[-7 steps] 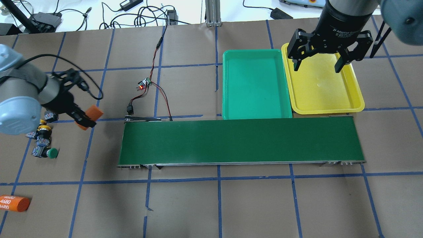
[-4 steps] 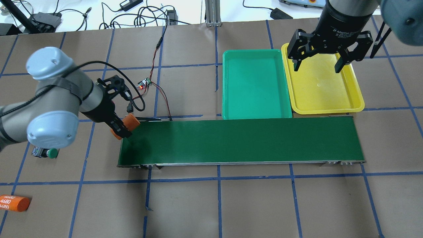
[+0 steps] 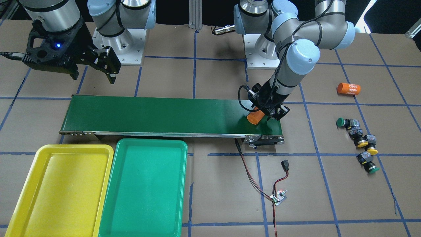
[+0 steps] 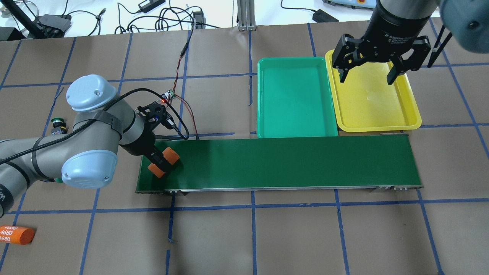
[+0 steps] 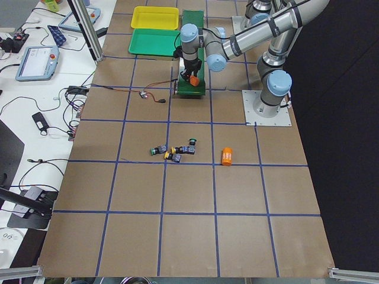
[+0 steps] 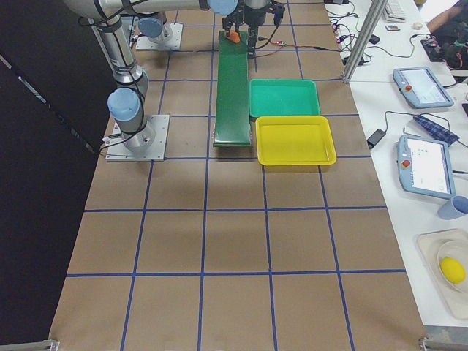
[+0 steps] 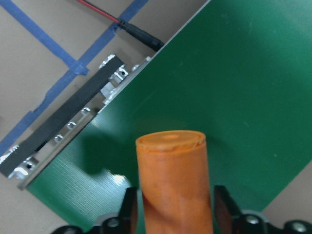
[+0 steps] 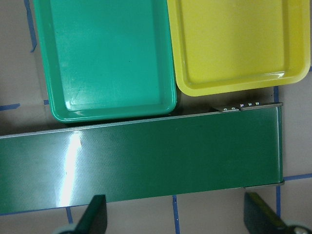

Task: Sort buttons by color to trays

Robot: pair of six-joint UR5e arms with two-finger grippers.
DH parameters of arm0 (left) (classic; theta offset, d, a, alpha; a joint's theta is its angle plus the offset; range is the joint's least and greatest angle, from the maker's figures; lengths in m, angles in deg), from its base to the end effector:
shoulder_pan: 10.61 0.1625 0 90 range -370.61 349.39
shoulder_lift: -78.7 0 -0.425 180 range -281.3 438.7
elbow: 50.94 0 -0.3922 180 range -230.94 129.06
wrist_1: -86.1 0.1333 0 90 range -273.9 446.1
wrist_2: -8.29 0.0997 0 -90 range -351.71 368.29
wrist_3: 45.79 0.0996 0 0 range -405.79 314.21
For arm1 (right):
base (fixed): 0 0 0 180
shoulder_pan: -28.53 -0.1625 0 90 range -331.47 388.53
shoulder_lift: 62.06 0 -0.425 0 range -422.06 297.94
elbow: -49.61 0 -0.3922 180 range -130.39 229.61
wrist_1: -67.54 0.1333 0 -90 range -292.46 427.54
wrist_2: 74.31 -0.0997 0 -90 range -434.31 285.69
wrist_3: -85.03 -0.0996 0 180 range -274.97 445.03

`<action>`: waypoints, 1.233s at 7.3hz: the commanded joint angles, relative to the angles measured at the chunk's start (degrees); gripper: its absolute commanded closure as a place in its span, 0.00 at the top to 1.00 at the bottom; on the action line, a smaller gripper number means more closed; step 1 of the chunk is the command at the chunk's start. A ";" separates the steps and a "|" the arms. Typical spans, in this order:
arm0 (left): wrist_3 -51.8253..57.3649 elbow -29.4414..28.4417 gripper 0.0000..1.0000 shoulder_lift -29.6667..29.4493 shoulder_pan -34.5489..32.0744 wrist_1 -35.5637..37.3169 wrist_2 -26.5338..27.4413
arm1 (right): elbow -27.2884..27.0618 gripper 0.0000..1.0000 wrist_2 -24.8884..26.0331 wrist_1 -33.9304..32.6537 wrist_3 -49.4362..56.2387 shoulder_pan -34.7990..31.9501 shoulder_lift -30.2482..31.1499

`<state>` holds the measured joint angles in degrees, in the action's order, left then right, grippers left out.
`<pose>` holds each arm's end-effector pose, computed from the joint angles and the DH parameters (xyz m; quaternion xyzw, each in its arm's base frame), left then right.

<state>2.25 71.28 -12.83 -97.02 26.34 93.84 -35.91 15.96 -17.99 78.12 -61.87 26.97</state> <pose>-0.1138 -0.4389 0.2642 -0.3767 -0.9250 -0.0107 0.0483 0.1363 -0.4957 0.5102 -0.0568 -0.9984 -0.0082 0.0029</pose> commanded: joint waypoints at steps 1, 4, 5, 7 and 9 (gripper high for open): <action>-2.59 -6.24 1.00 3.01 2.54 -8.44 2.58 | -0.44 1.00 0.00 0.01 -0.03 0.31 0.00; 4.88 -10.08 1.00 1.90 28.91 -17.93 4.98 | -0.53 1.00 0.00 -0.08 -0.03 0.48 0.00; 7.04 -9.55 1.00 0.67 38.33 -17.06 5.06 | -0.53 1.00 0.00 -0.07 -0.03 0.48 0.00; 7.24 -9.03 1.00 -2.22 48.05 -12.34 5.59 | -0.62 1.00 0.09 -0.07 -0.03 0.40 0.00; 8.63 -4.13 1.00 -5.57 54.92 -4.44 6.03 | -0.62 1.00 0.00 -0.07 -0.03 0.40 0.00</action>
<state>9.88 64.24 -16.45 -46.33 16.77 99.65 -36.51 15.98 -18.06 78.09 -61.46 27.00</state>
